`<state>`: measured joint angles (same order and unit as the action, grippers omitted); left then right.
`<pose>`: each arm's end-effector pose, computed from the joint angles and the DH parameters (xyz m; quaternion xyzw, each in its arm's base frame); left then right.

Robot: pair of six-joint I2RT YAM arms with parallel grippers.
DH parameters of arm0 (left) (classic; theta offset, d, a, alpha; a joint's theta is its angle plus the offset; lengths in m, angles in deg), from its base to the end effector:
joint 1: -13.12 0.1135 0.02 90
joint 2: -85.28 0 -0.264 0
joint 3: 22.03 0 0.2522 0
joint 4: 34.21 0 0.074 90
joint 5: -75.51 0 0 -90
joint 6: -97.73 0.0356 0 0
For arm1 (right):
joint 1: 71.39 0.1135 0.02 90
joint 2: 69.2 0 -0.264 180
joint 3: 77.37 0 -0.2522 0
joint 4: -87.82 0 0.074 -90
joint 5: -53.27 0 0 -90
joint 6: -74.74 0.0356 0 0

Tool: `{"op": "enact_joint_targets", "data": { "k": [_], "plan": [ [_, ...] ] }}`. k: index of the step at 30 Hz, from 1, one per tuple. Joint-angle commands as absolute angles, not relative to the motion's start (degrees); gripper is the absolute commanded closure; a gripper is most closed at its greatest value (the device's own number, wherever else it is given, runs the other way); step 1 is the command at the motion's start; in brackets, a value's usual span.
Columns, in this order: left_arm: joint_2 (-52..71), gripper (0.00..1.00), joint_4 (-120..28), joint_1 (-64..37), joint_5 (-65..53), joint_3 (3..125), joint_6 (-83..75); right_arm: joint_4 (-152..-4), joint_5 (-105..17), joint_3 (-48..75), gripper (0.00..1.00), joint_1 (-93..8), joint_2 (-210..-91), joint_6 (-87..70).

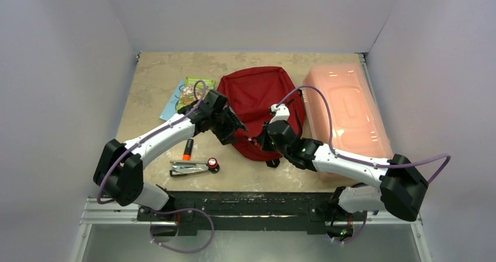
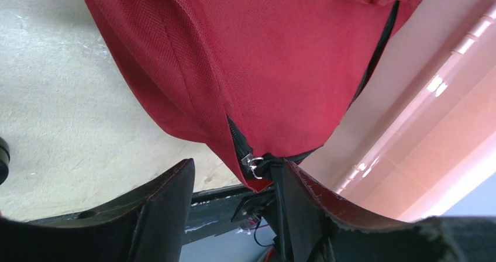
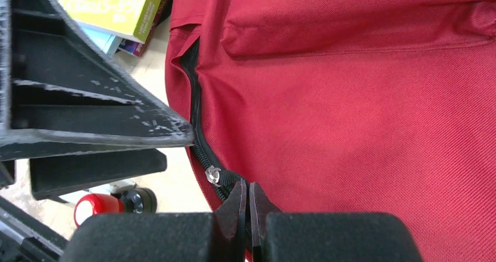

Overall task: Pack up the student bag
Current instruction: Unzip the student bag at the center of the board.

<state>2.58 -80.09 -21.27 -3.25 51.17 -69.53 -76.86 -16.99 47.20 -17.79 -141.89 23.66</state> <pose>0.2412 -0.1735 0.2441 -0.3201 0.8951 -0.2975 0.0890 0.1716 0.2125 0.2328 -0.0287 0.8675 0.2380 0.4358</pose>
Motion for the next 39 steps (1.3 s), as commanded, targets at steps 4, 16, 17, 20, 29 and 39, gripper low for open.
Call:
{"op": "enact_joint_targets", "data": {
  "k": [4, 16, 17, 20, 29, 39],
  "plan": [
    [2.13, 0.36, -73.99, -22.18, -4.00, 49.99, -64.85, -83.45, -22.66, 48.88, 0.86, -17.94, -139.76, 19.99],
    [17.38, 0.34, -66.36, -22.24, -2.47, 37.26, -35.74, -84.38, -27.61, 50.76, 0.67, -17.95, -143.39, 20.52],
    [17.83, 0.34, -65.84, -22.29, -1.48, 37.16, -34.10, -84.55, -27.43, 51.53, 0.63, -17.95, -142.40, 20.47],
    [17.77, 0.34, -64.95, -22.62, 2.08, 37.74, -29.88, -84.66, -27.46, 53.31, 0.55, -17.95, -139.60, 20.60],
    [9.46, 0.35, -73.26, -26.46, 0.78, 50.73, -21.91, -91.17, -31.83, 58.61, 0.76, -17.95, -140.79, 21.10],
    [-10.60, 0.37, -87.81, -30.17, 2.68, 68.99, -11.76, -97.25, -31.98, 61.40, 0.89, -17.95, -144.67, 20.92]
  ]
}}
